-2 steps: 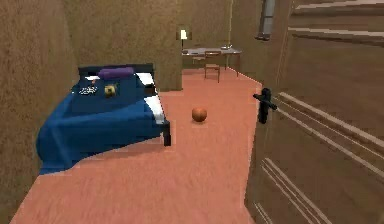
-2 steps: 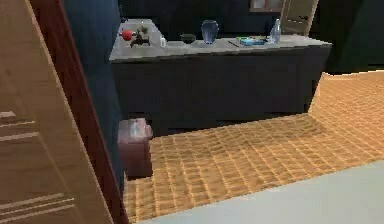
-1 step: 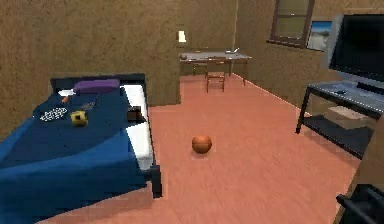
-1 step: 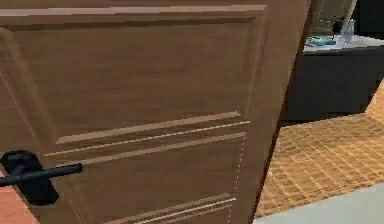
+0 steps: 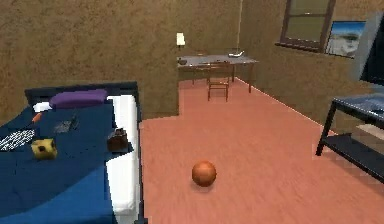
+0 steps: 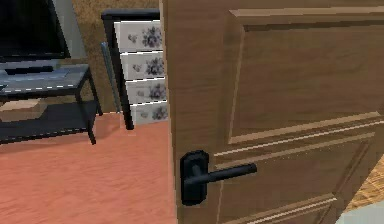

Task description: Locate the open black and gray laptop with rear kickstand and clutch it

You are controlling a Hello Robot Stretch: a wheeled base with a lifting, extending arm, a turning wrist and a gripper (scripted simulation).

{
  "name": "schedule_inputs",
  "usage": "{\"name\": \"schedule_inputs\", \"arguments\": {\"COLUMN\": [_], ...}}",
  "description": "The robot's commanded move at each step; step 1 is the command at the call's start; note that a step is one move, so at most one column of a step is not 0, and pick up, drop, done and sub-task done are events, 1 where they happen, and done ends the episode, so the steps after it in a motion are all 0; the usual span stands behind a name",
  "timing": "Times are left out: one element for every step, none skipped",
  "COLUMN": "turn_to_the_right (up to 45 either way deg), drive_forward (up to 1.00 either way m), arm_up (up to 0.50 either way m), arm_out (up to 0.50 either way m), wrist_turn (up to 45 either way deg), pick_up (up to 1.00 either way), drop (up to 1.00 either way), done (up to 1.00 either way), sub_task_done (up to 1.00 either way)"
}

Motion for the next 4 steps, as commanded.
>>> {"name": "schedule_inputs", "arguments": {"turn_to_the_right": [9.0,0.0,-18.0,0.0], "drive_forward": [0.00,0.75,0.00,0.30], "arm_up": [0.00,0.00,0.00,0.00], "arm_out": [0.00,0.00,0.00,0.00], "wrist_turn": [0.0,0.0,0.0,0.0], "pick_up": [0.00,0.00,0.00,0.00], "drop": [0.00,0.00,0.00,0.00], "done": [0.00,0.00,0.00,0.00], "sub_task_done": [0.00,0.00,0.00,0.00]}}
